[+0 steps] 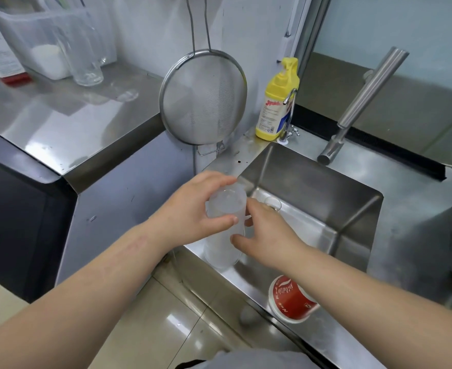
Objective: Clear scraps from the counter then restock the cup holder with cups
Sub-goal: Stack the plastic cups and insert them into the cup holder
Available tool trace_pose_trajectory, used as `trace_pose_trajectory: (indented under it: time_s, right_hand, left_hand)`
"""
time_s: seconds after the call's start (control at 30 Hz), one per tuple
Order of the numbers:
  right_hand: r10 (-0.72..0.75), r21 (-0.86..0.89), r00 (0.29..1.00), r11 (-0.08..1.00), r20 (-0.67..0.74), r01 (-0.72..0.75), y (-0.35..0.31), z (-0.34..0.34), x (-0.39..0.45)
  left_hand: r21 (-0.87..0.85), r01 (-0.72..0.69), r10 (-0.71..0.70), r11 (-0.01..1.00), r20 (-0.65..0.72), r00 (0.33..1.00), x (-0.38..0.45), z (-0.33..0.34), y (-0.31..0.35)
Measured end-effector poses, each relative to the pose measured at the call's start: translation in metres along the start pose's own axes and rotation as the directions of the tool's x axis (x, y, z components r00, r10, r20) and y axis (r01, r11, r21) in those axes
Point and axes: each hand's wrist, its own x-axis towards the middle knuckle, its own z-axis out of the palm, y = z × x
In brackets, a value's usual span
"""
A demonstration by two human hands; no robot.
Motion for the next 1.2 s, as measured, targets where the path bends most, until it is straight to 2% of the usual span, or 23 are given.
trace_pose_trajectory:
  time_s: [0.33, 0.93, 1.07, 1.2]
  right_hand:
    - [0.123, -0.076, 0.989, 0.99, 0.088, -0.116, 0.013, 0.014, 0.007]
    - [0.139, -0.158, 0.977, 0.981, 0.164, -0.114, 0.014, 0.019, 0.013]
    - [0.162, -0.182, 0.967, 0.975, 0.197, -0.126, 0.011, 0.014, 0.012]
    - [0.188, -0.225, 0.954, 0.965, 0.234, -0.134, 0.006, -0.004, 0.015]
  left_hand:
    - [0.033, 0.03, -0.031, 0.999, 0.027, 0.999, -0.004, 0.026, -0.021]
    - [-0.027, 0.106, -0.104, 0.994, 0.068, 0.992, -0.016, 0.046, -0.048]
    - [-0.017, 0.108, -0.106, 0.994, 0.112, 0.988, -0.017, 0.045, -0.052]
    - [-0.085, 0.218, -0.202, 0.972, 0.168, 0.965, -0.024, 0.042, -0.066]
